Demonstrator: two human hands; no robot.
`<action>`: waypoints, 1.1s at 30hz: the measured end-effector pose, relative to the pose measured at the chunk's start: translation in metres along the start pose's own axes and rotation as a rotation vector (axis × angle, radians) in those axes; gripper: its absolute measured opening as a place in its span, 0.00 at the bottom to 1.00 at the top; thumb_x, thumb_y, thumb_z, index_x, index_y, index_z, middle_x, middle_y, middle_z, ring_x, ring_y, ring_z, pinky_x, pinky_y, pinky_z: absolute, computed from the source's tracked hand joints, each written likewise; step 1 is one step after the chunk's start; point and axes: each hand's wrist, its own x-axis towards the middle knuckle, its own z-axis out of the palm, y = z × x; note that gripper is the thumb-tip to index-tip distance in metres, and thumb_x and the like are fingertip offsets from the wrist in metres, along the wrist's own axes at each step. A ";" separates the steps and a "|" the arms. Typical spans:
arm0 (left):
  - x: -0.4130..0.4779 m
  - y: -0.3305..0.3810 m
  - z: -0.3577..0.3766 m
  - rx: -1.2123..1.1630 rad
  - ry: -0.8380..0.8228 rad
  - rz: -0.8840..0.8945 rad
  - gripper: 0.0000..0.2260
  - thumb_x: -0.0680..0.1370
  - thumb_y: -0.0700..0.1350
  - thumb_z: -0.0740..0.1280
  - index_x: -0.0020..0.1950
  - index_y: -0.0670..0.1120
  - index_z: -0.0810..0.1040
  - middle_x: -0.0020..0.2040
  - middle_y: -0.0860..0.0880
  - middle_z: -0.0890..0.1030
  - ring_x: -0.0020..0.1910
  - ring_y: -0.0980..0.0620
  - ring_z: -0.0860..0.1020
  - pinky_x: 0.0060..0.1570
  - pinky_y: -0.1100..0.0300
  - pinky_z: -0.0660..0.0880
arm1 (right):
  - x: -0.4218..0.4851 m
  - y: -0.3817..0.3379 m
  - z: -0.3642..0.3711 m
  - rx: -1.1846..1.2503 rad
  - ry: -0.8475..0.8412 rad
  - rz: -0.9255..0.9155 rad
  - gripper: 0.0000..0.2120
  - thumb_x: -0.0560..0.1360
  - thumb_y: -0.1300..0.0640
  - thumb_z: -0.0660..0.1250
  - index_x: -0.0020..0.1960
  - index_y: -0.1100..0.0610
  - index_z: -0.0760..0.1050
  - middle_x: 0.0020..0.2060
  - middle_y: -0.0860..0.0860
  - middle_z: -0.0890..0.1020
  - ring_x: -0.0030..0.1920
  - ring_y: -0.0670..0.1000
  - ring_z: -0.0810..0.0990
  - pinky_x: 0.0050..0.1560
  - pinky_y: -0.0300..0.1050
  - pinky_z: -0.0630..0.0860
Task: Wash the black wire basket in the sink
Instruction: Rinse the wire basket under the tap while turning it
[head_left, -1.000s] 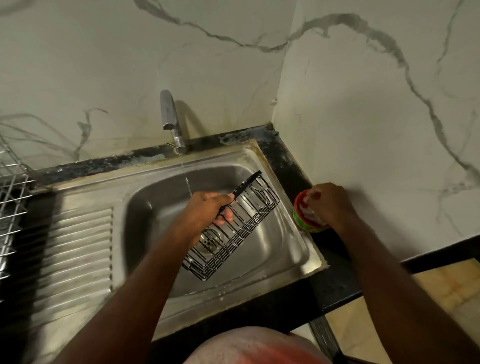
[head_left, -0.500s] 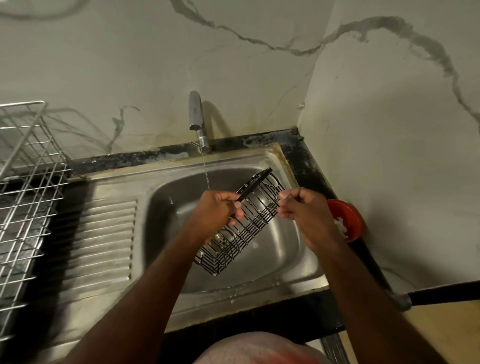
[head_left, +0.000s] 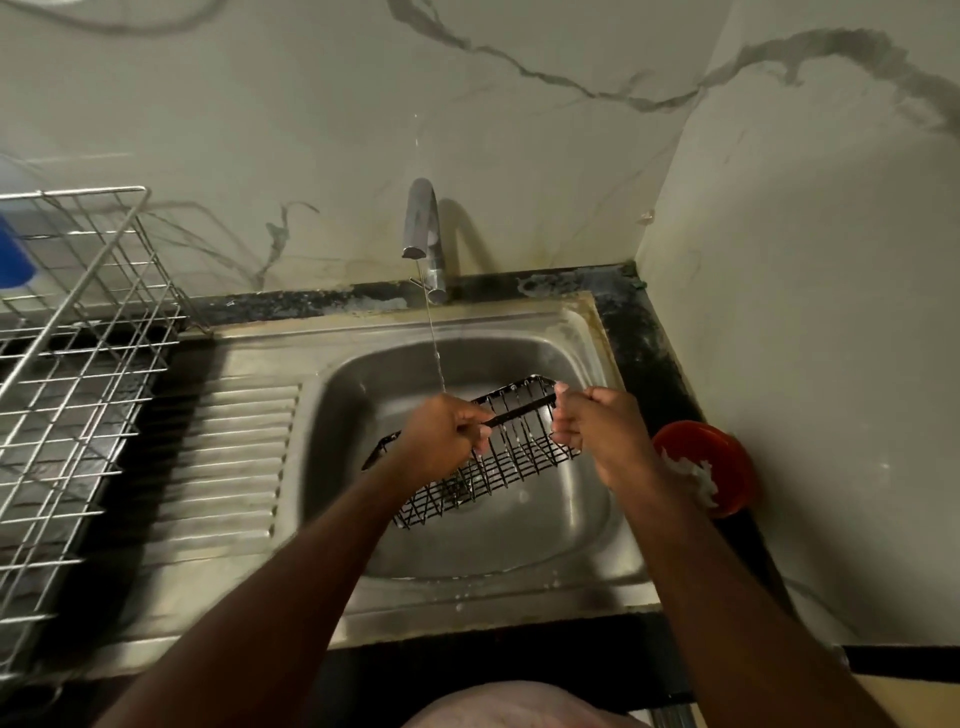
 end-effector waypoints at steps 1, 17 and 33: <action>0.003 -0.003 0.003 0.039 -0.006 0.007 0.12 0.80 0.38 0.68 0.63 0.41 0.81 0.46 0.50 0.85 0.35 0.65 0.81 0.36 0.74 0.75 | 0.005 0.004 0.000 -0.022 0.007 0.030 0.11 0.77 0.55 0.69 0.42 0.63 0.76 0.31 0.54 0.78 0.32 0.51 0.78 0.32 0.41 0.80; 0.013 -0.057 0.018 0.378 -0.094 0.049 0.12 0.82 0.42 0.64 0.63 0.43 0.82 0.51 0.44 0.86 0.45 0.50 0.82 0.52 0.54 0.80 | 0.072 0.070 0.029 -0.262 -0.029 0.354 0.15 0.77 0.64 0.65 0.62 0.69 0.70 0.35 0.61 0.78 0.34 0.59 0.84 0.31 0.47 0.82; 0.036 -0.117 0.053 0.349 -0.232 -0.127 0.13 0.82 0.42 0.63 0.65 0.46 0.79 0.59 0.45 0.82 0.54 0.49 0.80 0.57 0.53 0.78 | 0.071 0.131 0.051 -0.295 0.107 0.357 0.06 0.77 0.66 0.66 0.41 0.63 0.72 0.42 0.62 0.77 0.33 0.57 0.80 0.47 0.63 0.81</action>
